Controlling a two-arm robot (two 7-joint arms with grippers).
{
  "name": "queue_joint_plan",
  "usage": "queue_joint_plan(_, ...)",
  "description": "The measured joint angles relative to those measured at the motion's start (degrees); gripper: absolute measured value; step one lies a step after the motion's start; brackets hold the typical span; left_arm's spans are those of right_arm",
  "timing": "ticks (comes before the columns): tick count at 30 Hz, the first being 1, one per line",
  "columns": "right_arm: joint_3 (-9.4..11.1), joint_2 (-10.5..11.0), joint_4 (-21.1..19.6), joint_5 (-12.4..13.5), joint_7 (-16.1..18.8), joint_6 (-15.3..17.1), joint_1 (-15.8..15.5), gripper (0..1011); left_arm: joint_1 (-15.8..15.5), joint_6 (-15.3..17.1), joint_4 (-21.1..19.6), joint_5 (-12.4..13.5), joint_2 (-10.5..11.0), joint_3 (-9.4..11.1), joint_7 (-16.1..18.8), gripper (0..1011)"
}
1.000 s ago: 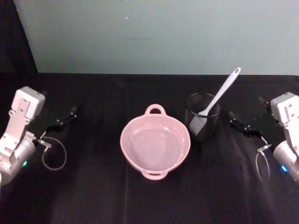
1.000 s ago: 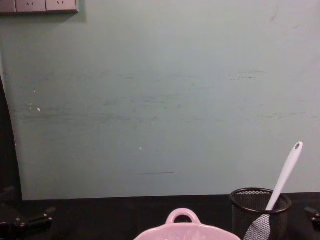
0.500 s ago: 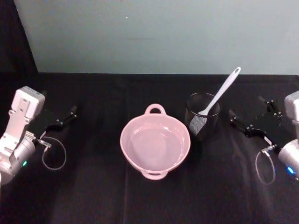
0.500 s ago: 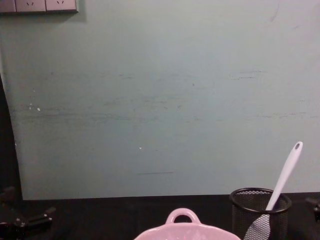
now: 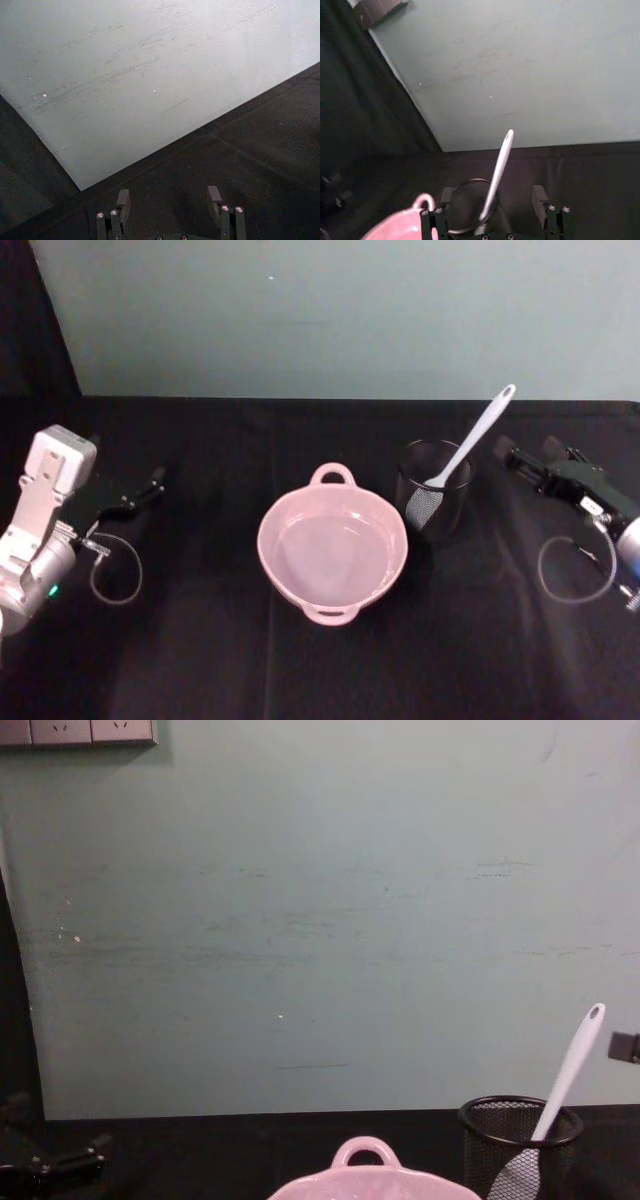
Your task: Use the one hand to pick up the spoon and stir the clear water in the bowl.
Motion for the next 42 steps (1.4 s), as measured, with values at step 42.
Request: queue_joint_plan(42,-6.8,-6.23,12.0,9.9,-7.47,9.8,15.7,1004,0.0,0.0,0.0,0.0,0.0,0.0,0.0,1011)
